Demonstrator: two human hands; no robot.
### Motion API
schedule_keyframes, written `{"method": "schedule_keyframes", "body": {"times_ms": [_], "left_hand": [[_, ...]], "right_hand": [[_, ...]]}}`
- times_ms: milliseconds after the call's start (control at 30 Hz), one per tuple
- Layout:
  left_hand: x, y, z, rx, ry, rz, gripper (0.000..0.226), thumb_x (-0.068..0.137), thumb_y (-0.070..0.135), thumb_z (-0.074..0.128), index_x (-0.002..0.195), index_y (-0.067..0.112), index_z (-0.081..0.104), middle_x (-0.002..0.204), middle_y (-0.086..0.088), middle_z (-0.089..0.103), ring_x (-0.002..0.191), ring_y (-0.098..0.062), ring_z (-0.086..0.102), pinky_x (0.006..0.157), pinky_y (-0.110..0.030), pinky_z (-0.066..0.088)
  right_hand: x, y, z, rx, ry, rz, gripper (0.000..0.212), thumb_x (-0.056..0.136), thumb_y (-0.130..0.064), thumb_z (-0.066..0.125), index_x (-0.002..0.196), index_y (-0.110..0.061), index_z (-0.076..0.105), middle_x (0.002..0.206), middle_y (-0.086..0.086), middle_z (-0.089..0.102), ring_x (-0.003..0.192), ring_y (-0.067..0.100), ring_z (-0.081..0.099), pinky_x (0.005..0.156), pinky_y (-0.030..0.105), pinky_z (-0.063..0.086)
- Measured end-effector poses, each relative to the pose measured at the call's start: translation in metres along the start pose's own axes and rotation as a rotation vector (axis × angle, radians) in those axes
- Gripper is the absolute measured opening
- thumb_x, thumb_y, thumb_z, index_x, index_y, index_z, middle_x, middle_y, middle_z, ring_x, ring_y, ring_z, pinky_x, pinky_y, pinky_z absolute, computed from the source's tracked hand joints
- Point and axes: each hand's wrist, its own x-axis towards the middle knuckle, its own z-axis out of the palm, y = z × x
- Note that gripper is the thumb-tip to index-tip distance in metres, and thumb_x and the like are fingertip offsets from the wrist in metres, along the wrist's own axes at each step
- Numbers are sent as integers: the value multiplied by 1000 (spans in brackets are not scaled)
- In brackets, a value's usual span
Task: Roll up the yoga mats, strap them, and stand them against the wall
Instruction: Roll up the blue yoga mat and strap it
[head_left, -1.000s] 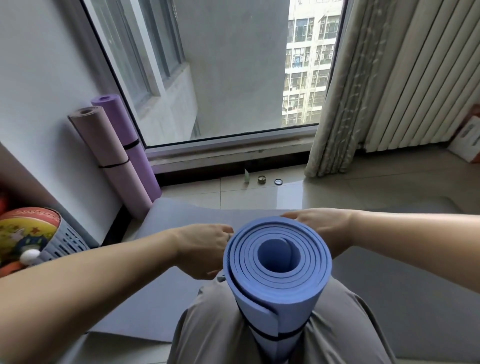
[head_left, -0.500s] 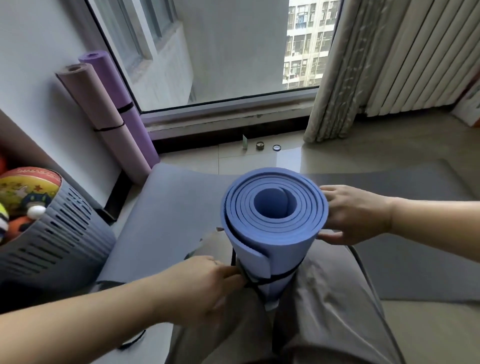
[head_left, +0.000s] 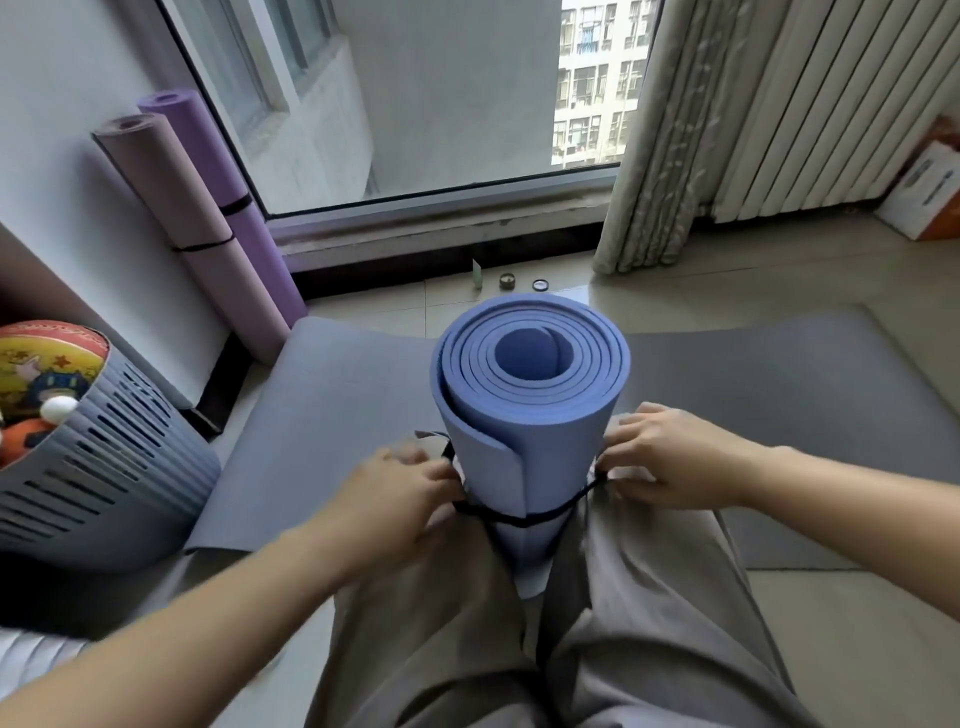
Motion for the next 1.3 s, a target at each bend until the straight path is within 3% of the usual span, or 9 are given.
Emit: {"method": "schedule_keyframes", "body": {"times_ms": [67,200,300,467,700,867,967,1167,1300], "left_hand": [[4,-11,0,110,19,23,26,80,42,53,97,35,72,106,6,66,101,-26,63,74,-38,54],[14,-12,16,23,-136,-45,38,87,47,58,125,41,58,143,6,40,138,-25,28,110,-43,29],[24,-18,26,-6,-276,-67,36,87,47,59,122,41,56,142,5,35,138,-23,21,112,-44,24],[32,-15,55,-113,-526,-158,39,84,41,66,122,40,57,146,3,27,143,-30,10,114,-54,18],[35,-9,86,-172,-653,-258,49,88,34,64,132,46,48,154,4,17,147,-31,-3,116,-59,7],[34,-5,96,-167,-712,-289,55,89,29,62,138,48,42,156,4,15,147,-33,-3,116,-60,4],[36,-3,93,-176,-666,-268,54,88,30,63,136,47,46,152,7,22,147,-29,2,116,-58,6],[37,-22,76,-270,-410,-152,44,86,29,61,128,40,57,131,20,55,132,-14,37,107,-38,35],[34,-19,68,43,-421,-51,40,92,32,52,132,42,53,132,21,54,132,-10,35,118,-40,12]], "right_hand": [[8,-5,8,24,-18,-3,32,91,-41,41,97,-32,71,107,-17,67,96,17,63,75,25,39],[20,-3,13,67,-48,110,32,97,-47,42,109,-36,70,117,-24,64,101,15,60,82,29,47],[22,4,28,126,-121,133,25,97,-37,52,112,-32,71,120,-21,64,105,17,60,88,33,48],[29,3,52,74,-304,182,27,98,-37,49,116,-33,69,123,-23,61,108,19,55,87,34,48],[30,5,88,82,-384,287,26,98,-41,48,116,-39,67,125,-25,58,115,18,49,88,33,48],[33,-1,101,58,-452,339,26,98,-39,48,117,-39,65,120,-14,62,115,18,47,88,34,48],[35,-2,96,80,-442,302,26,98,-33,50,119,-36,66,123,-17,60,117,18,45,90,34,47],[31,5,93,335,-307,376,24,90,-22,63,113,-25,69,123,-16,62,111,15,54,94,28,42],[35,-2,102,430,-242,468,16,91,-24,61,103,-26,72,108,-13,69,100,15,61,89,30,47]]}}
